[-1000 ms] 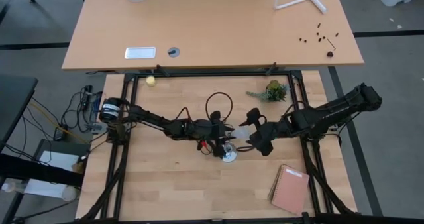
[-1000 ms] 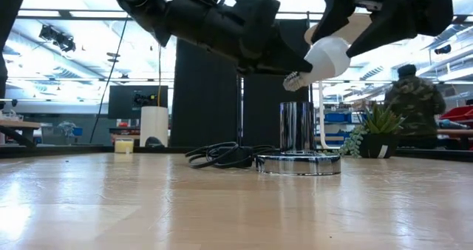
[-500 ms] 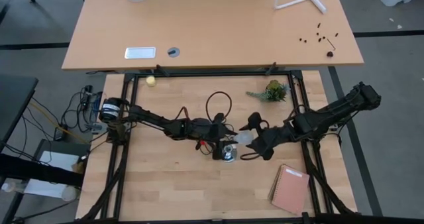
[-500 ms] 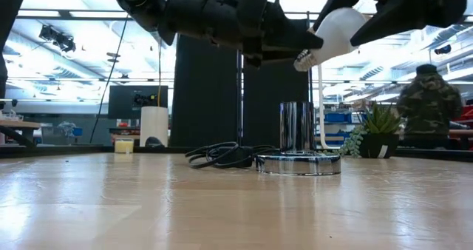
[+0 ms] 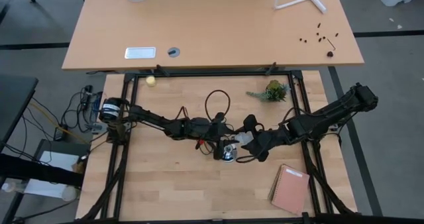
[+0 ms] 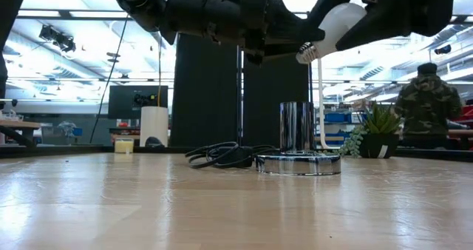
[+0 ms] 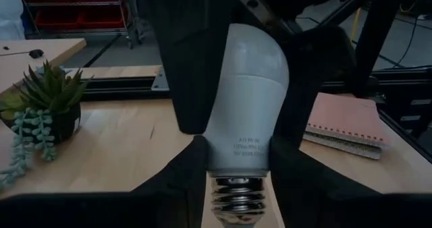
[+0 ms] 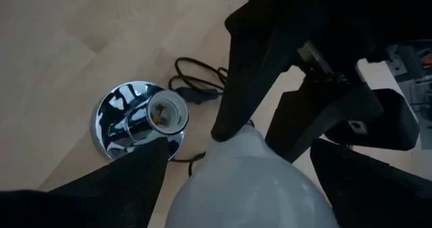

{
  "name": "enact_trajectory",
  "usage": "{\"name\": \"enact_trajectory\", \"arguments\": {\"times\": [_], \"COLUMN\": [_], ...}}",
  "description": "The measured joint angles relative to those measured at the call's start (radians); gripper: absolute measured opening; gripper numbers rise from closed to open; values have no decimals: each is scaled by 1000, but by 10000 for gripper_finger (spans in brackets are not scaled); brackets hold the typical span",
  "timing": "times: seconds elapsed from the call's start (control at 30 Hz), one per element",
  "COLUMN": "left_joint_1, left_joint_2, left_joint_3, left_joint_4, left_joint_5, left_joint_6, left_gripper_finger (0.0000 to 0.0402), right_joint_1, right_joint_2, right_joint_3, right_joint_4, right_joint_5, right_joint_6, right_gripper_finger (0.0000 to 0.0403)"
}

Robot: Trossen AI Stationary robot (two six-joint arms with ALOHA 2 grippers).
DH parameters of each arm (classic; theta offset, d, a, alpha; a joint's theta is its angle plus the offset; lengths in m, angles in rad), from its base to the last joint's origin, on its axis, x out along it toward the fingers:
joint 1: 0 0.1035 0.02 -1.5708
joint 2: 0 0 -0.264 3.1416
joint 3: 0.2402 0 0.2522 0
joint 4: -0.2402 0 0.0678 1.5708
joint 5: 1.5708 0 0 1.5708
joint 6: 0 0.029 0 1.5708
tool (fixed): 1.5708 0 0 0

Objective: Screw lightbulb
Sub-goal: Insert the white lightbulb into the metallic lamp

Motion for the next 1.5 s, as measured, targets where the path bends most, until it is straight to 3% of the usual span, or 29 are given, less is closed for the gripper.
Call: {"name": "enact_trajectory", "arguments": {"times": [0.53, 0.83, 1.13, 1.3, 1.5], "left_joint_1": [-2, -2, -8, -22, -84], "left_joint_2": [1, 1, -41, -103, -140], "left_joint_3": [-1, -1, 0, -2, -4], "left_joint_4": [9, 2, -31, -210, -401], "left_joint_5": [38, 32, -137, -218, -230], "left_joint_6": [11, 12, 115, 142, 70], "left_gripper_finger": [142, 142, 142, 142, 142], "right_joint_1": [-2, -2, -2, -2, -4], "right_joint_2": [0, 0, -1, -3, -5], "right_joint_3": [0, 0, 0, 0, 63], "right_joint_4": [4, 6, -51, -74, -159], "right_joint_5": [-38, -42, -38, -35, -35], "right_joint_6": [3, 35, 96, 153, 266], "right_gripper_finger": [255, 272, 254, 268, 259]}}
